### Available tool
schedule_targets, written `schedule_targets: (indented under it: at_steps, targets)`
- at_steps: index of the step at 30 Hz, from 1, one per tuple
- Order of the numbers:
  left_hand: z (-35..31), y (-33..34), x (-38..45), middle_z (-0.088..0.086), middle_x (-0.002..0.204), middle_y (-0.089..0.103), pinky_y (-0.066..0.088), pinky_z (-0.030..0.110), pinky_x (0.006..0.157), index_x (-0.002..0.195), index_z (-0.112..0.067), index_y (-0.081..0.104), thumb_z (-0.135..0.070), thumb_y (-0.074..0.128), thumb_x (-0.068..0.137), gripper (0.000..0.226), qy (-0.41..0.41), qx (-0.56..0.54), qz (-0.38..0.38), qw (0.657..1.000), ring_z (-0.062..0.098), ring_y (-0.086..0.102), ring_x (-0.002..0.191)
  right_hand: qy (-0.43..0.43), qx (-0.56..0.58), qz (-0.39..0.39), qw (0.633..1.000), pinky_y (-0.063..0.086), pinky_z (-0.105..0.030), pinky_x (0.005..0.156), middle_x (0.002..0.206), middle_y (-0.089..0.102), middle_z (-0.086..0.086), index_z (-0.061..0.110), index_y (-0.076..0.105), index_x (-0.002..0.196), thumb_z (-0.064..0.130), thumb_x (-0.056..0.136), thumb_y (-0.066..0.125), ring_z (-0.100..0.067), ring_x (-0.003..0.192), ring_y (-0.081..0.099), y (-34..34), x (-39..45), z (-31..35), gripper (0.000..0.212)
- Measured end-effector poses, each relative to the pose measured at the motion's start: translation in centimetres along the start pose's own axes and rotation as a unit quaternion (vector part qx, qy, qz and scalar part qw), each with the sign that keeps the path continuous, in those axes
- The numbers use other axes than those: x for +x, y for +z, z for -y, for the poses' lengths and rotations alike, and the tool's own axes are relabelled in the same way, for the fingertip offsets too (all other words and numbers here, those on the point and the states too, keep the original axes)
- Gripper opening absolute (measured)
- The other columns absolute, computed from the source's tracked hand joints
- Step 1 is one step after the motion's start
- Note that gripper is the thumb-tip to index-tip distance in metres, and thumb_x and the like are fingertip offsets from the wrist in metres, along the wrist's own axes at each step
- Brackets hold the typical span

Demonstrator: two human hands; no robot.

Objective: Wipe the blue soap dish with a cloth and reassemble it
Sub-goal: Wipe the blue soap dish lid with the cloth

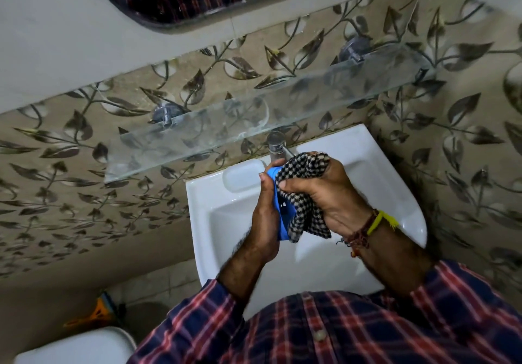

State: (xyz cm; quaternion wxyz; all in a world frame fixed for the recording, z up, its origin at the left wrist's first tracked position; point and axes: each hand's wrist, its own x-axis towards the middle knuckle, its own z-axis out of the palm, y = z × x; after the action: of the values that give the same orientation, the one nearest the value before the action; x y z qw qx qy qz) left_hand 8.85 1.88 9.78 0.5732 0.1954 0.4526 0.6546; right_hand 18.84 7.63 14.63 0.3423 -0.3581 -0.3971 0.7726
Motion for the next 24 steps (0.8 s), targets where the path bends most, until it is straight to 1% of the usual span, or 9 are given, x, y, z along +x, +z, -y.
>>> schedule_targets:
  at_steps: [1,3,6,9,13,16,18,21,24]
  targets:
    - [-0.2,0.0,0.1,0.012,0.131,0.066,0.052,0.035,0.099,0.148,-0.011,0.037,-0.048,0.017,0.107,0.058,0.004,-0.002,0.002,1.000,0.027,0.060,0.125,0.000,0.002,0.006,1.000,0.062,-0.035,0.067,0.085,0.076,-0.013,0.009,0.075,0.083,-0.023,0.074,0.066,-0.027,0.079,0.075,0.0,-0.1,0.0,0.034]
    - [-1.1,-0.1,0.5,0.015,0.124,0.068,0.055,0.037,0.093,0.144,-0.015,0.041,-0.049,0.020,0.106,0.055,0.021,-0.003,0.015,1.000,0.029,0.065,0.115,-0.002,-0.052,0.004,0.999,0.062,-0.041,0.072,0.091,0.074,-0.015,0.004,0.068,0.096,-0.018,0.073,0.072,-0.030,0.087,0.074,-0.1,-0.4,-0.3,0.032]
    - [-1.6,-0.1,0.5,0.015,0.121,0.070,0.057,0.037,0.088,0.142,-0.019,0.044,-0.051,0.020,0.106,0.054,0.021,0.007,0.017,1.000,0.028,0.068,0.110,0.003,-0.106,-0.004,0.994,0.061,-0.048,0.081,0.099,0.070,-0.017,0.002,0.058,0.109,-0.015,0.069,0.076,-0.032,0.095,0.070,-0.2,-0.3,-0.3,0.047]
    - [-1.9,0.2,0.8,0.014,0.119,0.070,0.057,0.036,0.088,0.143,-0.018,0.044,-0.053,0.024,0.103,0.056,0.017,0.020,0.000,1.000,0.027,0.068,0.109,-0.006,-0.085,0.002,0.996,0.062,-0.040,0.075,0.094,0.068,-0.014,0.002,0.057,0.110,-0.019,0.070,0.073,-0.025,0.088,0.069,0.0,0.0,-0.1,0.047]
    - [-2.7,-0.5,1.5,0.009,0.105,0.072,0.059,0.034,0.078,0.142,-0.019,0.046,-0.054,0.024,0.104,0.056,0.033,0.035,-0.003,0.999,0.022,0.071,0.095,-0.006,-0.157,0.029,0.987,0.058,-0.024,0.061,0.080,0.069,-0.003,0.011,0.059,0.099,-0.019,0.068,0.075,-0.008,0.070,0.069,0.2,-0.5,-0.9,0.046]
    - [-2.0,-0.3,1.0,0.013,0.117,0.071,0.059,0.036,0.080,0.139,-0.023,0.049,-0.057,0.025,0.101,0.056,0.014,0.041,-0.012,0.999,0.027,0.070,0.104,-0.007,-0.141,0.017,0.990,0.061,-0.033,0.068,0.086,0.070,-0.007,0.008,0.058,0.104,-0.019,0.067,0.076,-0.015,0.078,0.069,0.0,-0.1,-0.7,0.049]
    - [-2.1,-0.4,1.1,0.012,0.114,0.071,0.059,0.037,0.081,0.138,-0.023,0.050,-0.056,0.024,0.102,0.056,0.017,0.042,-0.011,0.999,0.027,0.069,0.103,-0.016,-0.157,0.026,0.987,0.061,-0.037,0.073,0.089,0.069,-0.010,0.004,0.056,0.109,-0.017,0.069,0.077,-0.018,0.080,0.068,-0.1,-0.1,-0.7,0.049]
    - [-2.8,-0.4,1.6,0.007,0.101,0.070,0.059,0.036,0.079,0.141,-0.019,0.048,-0.055,0.025,0.104,0.057,0.041,0.064,-0.017,0.997,0.023,0.069,0.094,-0.012,-0.175,0.058,0.983,0.060,-0.031,0.066,0.084,0.067,-0.008,0.002,0.055,0.110,-0.018,0.069,0.075,-0.014,0.073,0.067,-0.3,-0.6,-1.0,0.050]
    - [-2.4,0.0,1.3,0.009,0.104,0.069,0.059,0.035,0.078,0.139,-0.020,0.049,-0.054,0.024,0.103,0.055,0.033,0.067,-0.018,0.997,0.022,0.069,0.093,-0.020,-0.173,0.059,0.983,0.059,-0.029,0.060,0.083,0.067,-0.009,0.005,0.054,0.109,-0.019,0.068,0.075,-0.013,0.069,0.067,-0.6,-0.5,-0.7,0.051]
